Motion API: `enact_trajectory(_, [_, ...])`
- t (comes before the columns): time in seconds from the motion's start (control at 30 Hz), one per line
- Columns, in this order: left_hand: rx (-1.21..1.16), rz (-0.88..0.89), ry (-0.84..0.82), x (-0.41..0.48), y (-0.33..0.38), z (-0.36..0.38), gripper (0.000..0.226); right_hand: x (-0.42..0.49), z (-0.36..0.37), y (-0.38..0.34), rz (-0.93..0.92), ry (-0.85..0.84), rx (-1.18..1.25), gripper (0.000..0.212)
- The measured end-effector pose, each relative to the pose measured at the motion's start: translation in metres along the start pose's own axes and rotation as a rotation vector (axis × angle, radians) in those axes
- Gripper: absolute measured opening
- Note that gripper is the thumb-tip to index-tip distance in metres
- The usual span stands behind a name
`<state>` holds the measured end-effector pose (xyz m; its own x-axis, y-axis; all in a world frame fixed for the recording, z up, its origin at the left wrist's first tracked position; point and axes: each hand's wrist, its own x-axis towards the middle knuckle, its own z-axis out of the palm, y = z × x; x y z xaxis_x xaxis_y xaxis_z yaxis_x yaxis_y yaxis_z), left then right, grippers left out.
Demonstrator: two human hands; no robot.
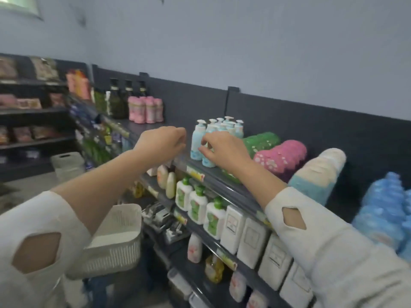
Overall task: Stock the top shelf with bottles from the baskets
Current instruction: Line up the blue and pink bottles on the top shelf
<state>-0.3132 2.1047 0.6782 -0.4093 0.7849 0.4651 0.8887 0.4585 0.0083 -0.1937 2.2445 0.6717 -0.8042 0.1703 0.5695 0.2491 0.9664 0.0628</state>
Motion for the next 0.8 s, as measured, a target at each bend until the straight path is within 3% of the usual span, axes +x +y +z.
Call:
enact_trajectory(0.37, [0.192, -0.428, -0.122, -0.149, -0.219, 0.023, 0.019, 0.095, 0.170, -0.206, -0.435, -0.173, 0.292, 0.026])
enact_trajectory(0.67, [0.114, -0.837, -0.271, -0.248, -0.354, 0.073, 0.021, 0.149, 0.298, -0.356, -0.706, -0.399, 0.473, 0.030])
enact_trajectory(0.8, [0.092, -0.935, -0.355, -0.288, -0.408, 0.099, 0.025, 0.159, 0.348, -0.420, -0.778, -0.500, 0.464, 0.030])
